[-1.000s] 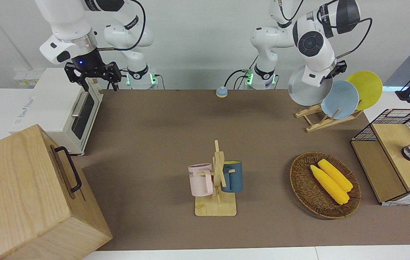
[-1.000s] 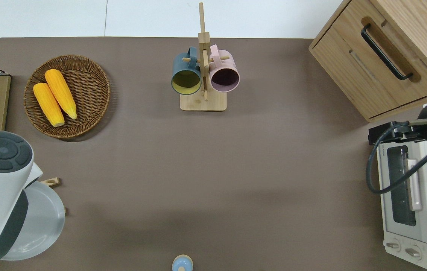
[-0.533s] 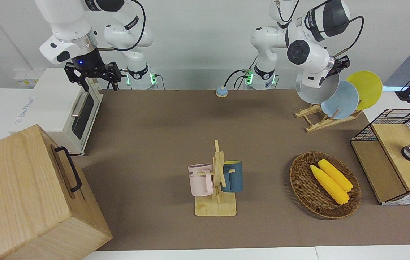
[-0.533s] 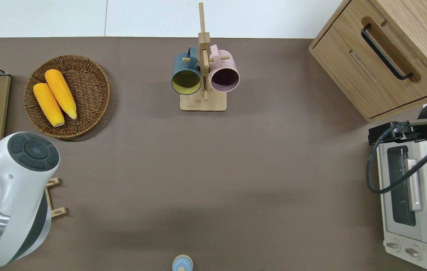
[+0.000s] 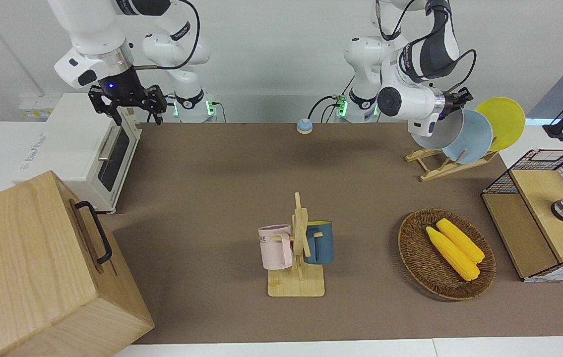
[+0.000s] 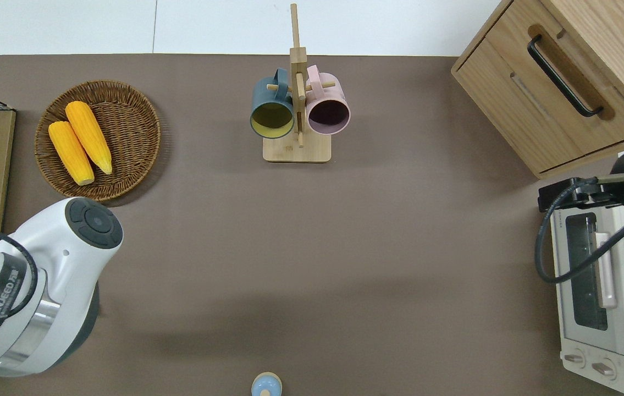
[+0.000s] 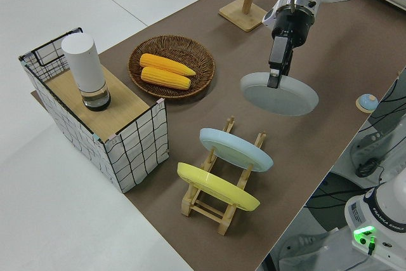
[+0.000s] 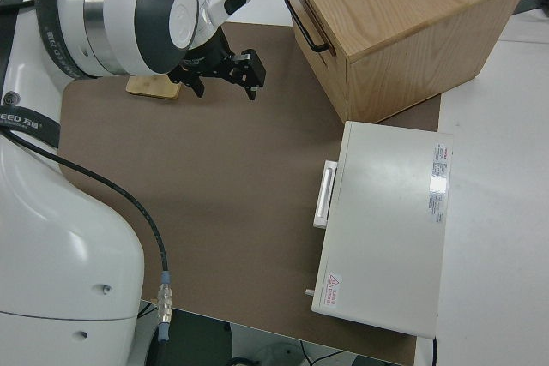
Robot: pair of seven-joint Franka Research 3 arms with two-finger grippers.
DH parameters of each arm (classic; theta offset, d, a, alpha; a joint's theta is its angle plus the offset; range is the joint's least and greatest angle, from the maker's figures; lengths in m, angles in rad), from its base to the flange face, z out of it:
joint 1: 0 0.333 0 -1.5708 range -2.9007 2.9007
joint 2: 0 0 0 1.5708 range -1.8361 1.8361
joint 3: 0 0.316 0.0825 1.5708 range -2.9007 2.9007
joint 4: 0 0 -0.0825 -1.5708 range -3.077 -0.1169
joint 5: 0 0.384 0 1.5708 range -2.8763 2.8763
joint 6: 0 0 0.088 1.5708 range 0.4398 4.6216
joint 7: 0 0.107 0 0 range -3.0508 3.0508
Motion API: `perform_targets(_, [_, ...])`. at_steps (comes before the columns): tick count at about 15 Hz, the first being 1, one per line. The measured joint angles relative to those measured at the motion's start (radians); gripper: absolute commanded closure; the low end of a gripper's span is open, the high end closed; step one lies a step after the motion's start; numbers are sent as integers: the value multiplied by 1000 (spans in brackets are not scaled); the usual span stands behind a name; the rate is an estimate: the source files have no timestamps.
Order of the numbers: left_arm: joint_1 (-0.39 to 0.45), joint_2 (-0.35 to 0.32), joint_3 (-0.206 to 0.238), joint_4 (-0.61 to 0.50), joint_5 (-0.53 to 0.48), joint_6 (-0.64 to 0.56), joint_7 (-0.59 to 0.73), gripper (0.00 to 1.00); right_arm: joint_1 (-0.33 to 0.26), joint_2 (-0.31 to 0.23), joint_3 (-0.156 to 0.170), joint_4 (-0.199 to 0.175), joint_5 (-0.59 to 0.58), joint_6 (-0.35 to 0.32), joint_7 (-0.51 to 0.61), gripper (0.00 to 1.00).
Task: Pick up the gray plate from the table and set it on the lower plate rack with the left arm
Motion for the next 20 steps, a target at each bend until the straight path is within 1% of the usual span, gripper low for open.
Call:
perform_targets(1, [-1, 2, 0, -27, 26, 17, -35, 1000, 0, 0, 0, 0, 0, 0, 0, 17])
perform_targets(6, [-1, 36, 1, -85, 64, 66, -157, 1000, 0, 0, 0, 0, 0, 0, 0, 17])
perform_targets(9, [2, 56, 12, -112, 103, 112, -204, 1000, 0, 0, 0, 0, 0, 0, 0, 17])
perform_targets(13, [22, 60, 20, -151, 128, 150, -235, 1000, 0, 0, 0, 0, 0, 0, 0, 17])
perform_targets(17, [32, 64, 21, -178, 154, 156, -260, 1000, 0, 0, 0, 0, 0, 0, 0, 17])
perform_targets(20, [34, 78, 20, -194, 164, 158, -309, 1000, 0, 0, 0, 0, 0, 0, 0, 17])
